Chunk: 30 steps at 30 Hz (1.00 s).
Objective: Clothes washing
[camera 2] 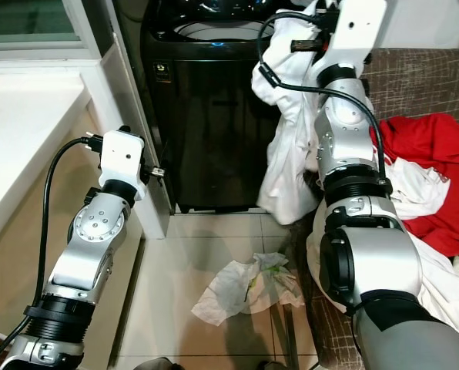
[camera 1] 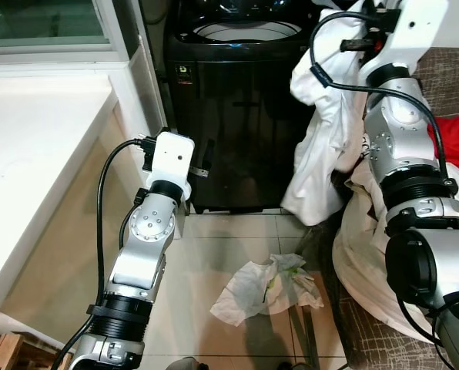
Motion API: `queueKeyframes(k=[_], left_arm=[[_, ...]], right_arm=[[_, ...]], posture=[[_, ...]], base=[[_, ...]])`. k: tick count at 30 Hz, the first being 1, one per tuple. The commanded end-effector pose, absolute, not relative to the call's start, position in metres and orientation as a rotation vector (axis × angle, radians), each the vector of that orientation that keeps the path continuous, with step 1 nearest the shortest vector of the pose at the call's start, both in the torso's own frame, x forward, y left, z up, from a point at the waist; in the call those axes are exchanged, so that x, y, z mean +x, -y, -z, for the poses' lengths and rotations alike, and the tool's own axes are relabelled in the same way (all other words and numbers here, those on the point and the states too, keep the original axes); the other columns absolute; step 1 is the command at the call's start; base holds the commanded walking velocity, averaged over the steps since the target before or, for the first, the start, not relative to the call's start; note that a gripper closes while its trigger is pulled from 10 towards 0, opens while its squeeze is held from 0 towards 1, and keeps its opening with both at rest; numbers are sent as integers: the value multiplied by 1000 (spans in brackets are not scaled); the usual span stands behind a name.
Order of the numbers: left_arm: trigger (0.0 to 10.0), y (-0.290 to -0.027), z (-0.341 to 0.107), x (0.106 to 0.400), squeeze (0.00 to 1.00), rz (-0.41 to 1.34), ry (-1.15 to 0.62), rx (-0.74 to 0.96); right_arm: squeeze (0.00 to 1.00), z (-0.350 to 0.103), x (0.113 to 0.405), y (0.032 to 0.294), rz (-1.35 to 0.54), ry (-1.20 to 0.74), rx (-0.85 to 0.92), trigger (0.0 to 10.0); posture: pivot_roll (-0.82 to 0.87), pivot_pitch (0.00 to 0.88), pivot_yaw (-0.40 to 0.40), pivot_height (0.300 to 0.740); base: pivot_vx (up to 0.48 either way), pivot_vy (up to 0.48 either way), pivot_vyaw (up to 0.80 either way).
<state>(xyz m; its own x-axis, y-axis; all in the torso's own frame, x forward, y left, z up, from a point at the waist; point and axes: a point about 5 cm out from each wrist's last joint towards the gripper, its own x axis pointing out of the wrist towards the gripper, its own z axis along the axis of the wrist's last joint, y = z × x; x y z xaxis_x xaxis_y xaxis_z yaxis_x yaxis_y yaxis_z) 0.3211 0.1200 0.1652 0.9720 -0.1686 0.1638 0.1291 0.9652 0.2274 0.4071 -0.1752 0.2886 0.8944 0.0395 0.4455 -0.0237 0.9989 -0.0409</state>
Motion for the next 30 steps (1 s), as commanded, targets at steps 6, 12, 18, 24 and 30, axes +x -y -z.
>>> queueKeyframes(k=[6,12,18,24,30], left_arm=[[10000,-123,-171,324,0,126,207,220],[10000,-124,-170,324,0,120,207,218],[10000,-125,-171,325,0,86,218,218],[10000,-131,-171,325,0,10,219,198],[10000,-130,-172,325,0,7,228,213]], right_arm=[[0,-223,405,192,78,220,-49,0],[0,-198,399,190,84,156,-42,0],[0,-186,395,179,44,146,-122,0],[0,-165,390,168,-46,76,-146,0],[0,-167,388,167,-35,116,-127,0]], posture=[[61,0,17,740],[55,0,18,740],[46,0,12,740],[48,0,-1,740],[50,0,-4,740]], base=[[0,0,0],[0,0,0],[0,0,0],[0,0,0],[0,0,0]])
